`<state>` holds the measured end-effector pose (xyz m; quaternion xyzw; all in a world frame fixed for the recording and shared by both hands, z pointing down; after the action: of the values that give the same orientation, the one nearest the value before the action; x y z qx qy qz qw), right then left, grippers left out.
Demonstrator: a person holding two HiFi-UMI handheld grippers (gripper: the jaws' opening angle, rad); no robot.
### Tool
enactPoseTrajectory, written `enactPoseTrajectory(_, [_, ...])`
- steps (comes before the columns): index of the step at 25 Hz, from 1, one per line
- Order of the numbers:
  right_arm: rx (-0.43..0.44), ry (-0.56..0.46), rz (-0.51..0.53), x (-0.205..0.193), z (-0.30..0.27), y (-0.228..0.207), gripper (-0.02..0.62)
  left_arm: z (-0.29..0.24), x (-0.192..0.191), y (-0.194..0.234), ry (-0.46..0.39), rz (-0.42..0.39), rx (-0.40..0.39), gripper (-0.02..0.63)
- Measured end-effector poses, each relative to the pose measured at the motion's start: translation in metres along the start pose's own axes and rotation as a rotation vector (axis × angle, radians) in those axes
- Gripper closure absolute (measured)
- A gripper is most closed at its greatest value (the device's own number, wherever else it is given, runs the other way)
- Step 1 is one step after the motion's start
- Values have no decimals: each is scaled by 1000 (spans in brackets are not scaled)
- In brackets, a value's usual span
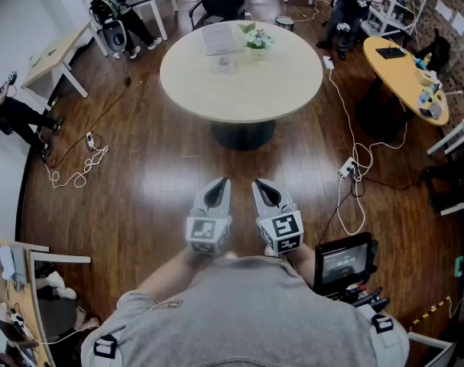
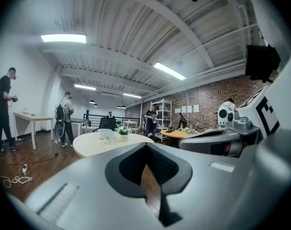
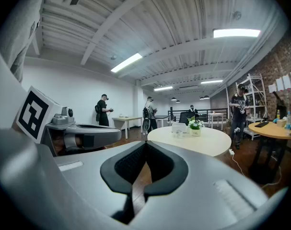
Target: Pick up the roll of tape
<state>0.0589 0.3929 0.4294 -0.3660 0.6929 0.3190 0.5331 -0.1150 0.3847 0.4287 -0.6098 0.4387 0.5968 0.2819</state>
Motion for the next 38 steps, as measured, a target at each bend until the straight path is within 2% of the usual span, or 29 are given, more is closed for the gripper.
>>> enactPoseTrajectory(10, [-38,9,7,3,-20,28,581,14,-3,35,6,8,-28,604])
enactPoseTrajectory(18, [-25,5,14,7,-43,17,581,-5,2,50,5,7,-20,604])
enactPoseTrajectory(22, [-8,-9,16,13,-70,-8,581,-39,8,60,4,-7,-2,604])
enactPoseTrajectory(27, [7,-22,17,24,-105,-60,581,-102,16,70,-32,-21,14,604])
enactPoseTrajectory(35, [24,-17,23,28,-148,-134,581,-178,23,66,2,-1,65,604])
enactPoseTrajectory(38, [32,-13,26,28,-163,-156,581,-201,26,66,-16,5,81,604])
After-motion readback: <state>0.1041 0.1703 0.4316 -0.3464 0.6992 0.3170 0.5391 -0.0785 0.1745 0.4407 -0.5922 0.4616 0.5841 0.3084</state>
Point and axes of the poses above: the fingertips, and each gripper's own axes: z backward along the fingers, y to its left, x out of its top, the point moved 10 cm from there along z, backward along the fingers, and after that the axes turned 5 degrees about z, right-handed, at the moved point
